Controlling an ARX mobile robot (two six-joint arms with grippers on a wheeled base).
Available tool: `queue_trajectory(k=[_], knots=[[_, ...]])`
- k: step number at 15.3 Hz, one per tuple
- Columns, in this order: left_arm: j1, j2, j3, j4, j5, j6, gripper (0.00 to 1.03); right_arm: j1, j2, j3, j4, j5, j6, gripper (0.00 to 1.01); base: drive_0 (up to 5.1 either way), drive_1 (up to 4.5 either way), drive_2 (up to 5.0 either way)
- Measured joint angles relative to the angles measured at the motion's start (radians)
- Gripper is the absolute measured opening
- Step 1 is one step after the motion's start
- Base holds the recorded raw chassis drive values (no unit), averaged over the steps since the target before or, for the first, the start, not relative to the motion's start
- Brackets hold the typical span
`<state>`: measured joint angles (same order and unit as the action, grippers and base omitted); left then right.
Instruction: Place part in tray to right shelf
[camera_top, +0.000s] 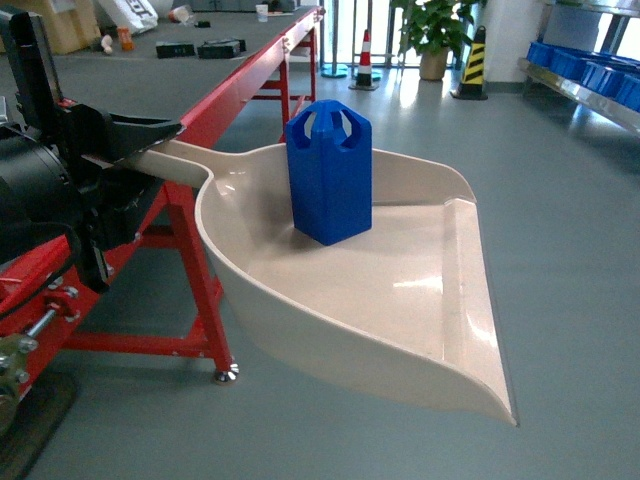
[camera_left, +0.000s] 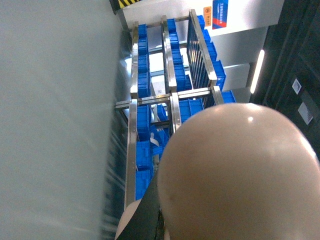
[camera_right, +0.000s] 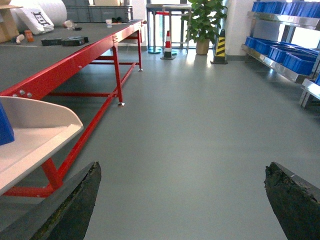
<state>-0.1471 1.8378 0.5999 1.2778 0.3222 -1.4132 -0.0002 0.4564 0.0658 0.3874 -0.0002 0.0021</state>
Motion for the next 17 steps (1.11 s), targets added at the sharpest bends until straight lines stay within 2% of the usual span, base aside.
queue_trajectory(k=[8,12,14,17], knots=[[0.000,0.000,0.000,0.001,-0.002,0.000,0.16,0.000,0.000,0.000,0.000,0.000,0.000,0.98,5.1,-2.36,-2.4],[-0.014,0.000,0.000,0.005,0.013,-0.001,0.16,0.000,0.002,0.000,0.000,0.003,0.000,0.98,0.1,0.08,0.1],[-0.005,0.000,0.000,0.003,0.000,0.000,0.16,0.000,0.000,0.000,-0.003,0.002,0.000,0.98,0.2,0.18,0.2],[0.000,0.000,-0.004,0.000,0.000,0.000,0.16,0.000,0.000,0.000,-0.004,0.002,0.000,0.98,0.1,4.40,-4.3]])
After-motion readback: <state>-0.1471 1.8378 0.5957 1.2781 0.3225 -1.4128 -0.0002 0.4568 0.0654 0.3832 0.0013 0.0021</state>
